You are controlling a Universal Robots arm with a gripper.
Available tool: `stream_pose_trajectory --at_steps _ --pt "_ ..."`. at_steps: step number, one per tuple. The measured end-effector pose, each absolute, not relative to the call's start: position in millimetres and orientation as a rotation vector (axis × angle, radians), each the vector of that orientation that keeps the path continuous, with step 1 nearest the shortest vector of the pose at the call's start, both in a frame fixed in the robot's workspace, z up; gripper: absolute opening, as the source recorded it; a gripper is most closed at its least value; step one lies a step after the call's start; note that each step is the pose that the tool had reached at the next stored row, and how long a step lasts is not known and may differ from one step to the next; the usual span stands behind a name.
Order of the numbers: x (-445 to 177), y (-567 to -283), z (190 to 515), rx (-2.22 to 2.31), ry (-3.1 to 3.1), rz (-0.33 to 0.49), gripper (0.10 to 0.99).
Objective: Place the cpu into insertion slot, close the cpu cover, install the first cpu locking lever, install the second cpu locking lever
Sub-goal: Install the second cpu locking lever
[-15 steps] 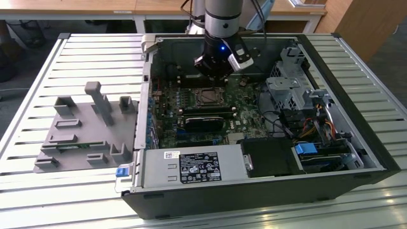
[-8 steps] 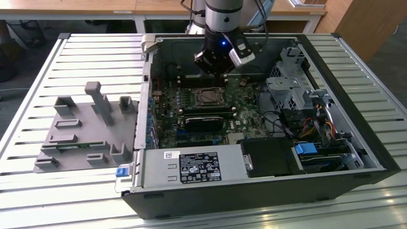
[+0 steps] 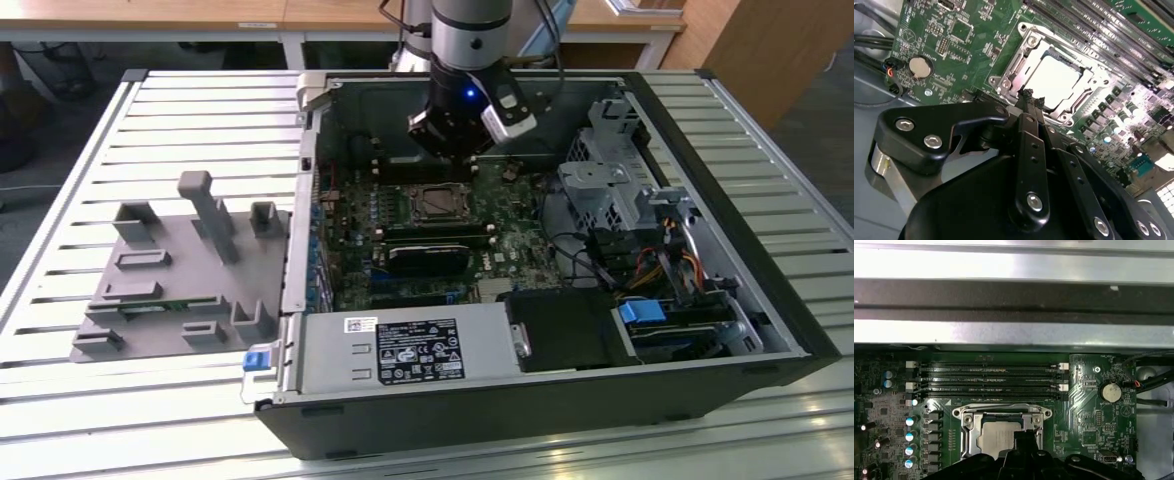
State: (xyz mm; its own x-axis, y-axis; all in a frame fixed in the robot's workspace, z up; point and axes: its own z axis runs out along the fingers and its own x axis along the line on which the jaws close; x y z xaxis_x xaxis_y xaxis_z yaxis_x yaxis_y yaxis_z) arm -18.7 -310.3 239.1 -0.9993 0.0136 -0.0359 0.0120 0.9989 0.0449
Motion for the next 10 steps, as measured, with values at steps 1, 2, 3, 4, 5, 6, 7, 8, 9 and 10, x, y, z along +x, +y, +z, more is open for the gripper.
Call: stream_pose_trajectory --at_steps 1,2,3,4,5,6,7,8,9,10 --pt "-18.7 -311.3 239.0 0.020 3.105 0.069 0.106" --pt "-18.7 -312.4 239.0 0.020 3.105 0.070 0.106" --pt "-18.7 -314.7 239.0 0.020 3.104 0.070 0.106" --pt "-18.7 -320.7 239.0 0.020 3.105 0.069 0.106" --pt "-18.7 -323.2 239.0 0.020 3.105 0.070 0.106" --pt "-18.7 -325.5 239.0 0.020 3.105 0.070 0.106" --pt "-18.7 -327.1 239.0 0.020 3.105 0.069 0.106" --pt "-18.7 -328.3 239.0 0.020 3.105 0.069 0.106" --pt "-18.7 -329.2 239.0 0.020 3.105 0.069 0.106" --pt "-18.6 -330.0 239.0 0.020 3.105 0.070 0.106"
